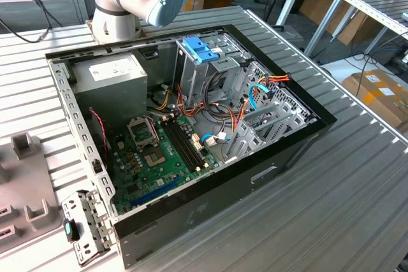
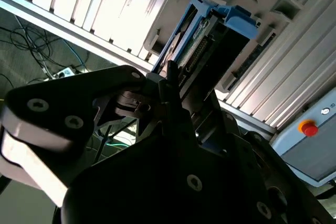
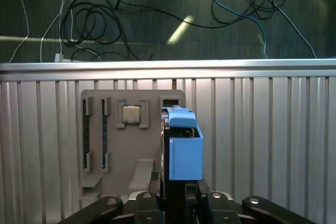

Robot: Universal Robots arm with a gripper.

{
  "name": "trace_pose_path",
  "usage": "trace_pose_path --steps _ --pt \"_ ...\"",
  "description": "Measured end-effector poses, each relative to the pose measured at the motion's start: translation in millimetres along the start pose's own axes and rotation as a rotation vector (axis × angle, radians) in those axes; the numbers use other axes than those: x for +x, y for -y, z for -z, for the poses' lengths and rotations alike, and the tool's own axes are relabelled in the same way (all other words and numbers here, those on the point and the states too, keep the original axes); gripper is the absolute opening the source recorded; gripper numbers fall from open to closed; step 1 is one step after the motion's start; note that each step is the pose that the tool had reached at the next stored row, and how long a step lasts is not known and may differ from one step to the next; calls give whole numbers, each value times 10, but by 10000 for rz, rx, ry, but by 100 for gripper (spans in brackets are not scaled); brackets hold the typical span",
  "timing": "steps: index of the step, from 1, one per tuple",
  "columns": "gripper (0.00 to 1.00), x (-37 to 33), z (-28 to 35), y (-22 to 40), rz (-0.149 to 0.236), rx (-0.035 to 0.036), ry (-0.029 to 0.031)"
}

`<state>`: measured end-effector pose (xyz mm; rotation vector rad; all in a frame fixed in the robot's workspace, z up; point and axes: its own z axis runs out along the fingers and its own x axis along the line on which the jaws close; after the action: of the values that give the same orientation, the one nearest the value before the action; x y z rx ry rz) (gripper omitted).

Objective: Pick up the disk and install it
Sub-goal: 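Pick up the disk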

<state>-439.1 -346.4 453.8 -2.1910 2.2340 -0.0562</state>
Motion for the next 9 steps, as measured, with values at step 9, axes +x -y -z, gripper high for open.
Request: trace_pose_path --steps 9 --pt "35 5 339 12 -1 42 0"
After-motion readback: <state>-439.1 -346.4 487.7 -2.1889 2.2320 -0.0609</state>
